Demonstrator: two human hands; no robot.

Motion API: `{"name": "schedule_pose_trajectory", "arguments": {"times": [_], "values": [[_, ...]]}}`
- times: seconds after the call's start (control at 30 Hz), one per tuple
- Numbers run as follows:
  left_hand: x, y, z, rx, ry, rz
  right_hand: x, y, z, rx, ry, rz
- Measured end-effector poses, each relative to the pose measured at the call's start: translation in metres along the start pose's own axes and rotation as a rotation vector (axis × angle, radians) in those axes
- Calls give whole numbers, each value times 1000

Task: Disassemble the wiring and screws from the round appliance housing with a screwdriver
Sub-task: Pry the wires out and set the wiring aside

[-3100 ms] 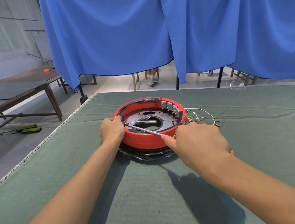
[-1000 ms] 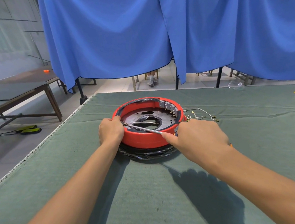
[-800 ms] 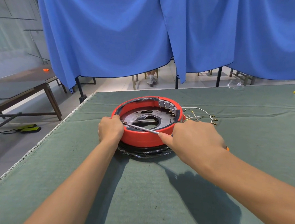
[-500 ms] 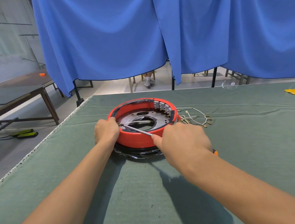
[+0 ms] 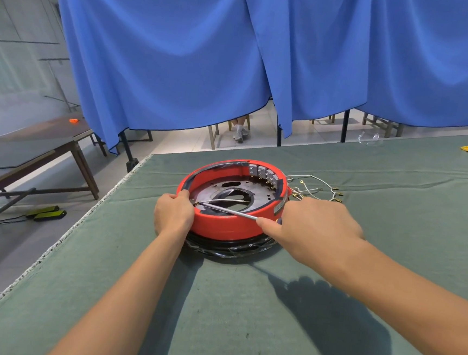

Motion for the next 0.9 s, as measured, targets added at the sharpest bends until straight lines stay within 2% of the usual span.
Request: {"name": "schedule_pose_trajectory", "arguments": {"times": [0.5,0.9], "values": [[-5,-6,3,44,-63,36,0,12,4,-35,-25,53],[-6,-11,4,-1,-92,37,-1,12,1,-47,-42,26]]}}
Point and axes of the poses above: each hand's wrist, its own y-axis towards the middle knuckle, its own x-axis out of the palm, z = x × y, the point moved 8 cm from there along y, towards the middle knuckle, and after that the axes turned 15 degrees about y, right-handed, at the moved point
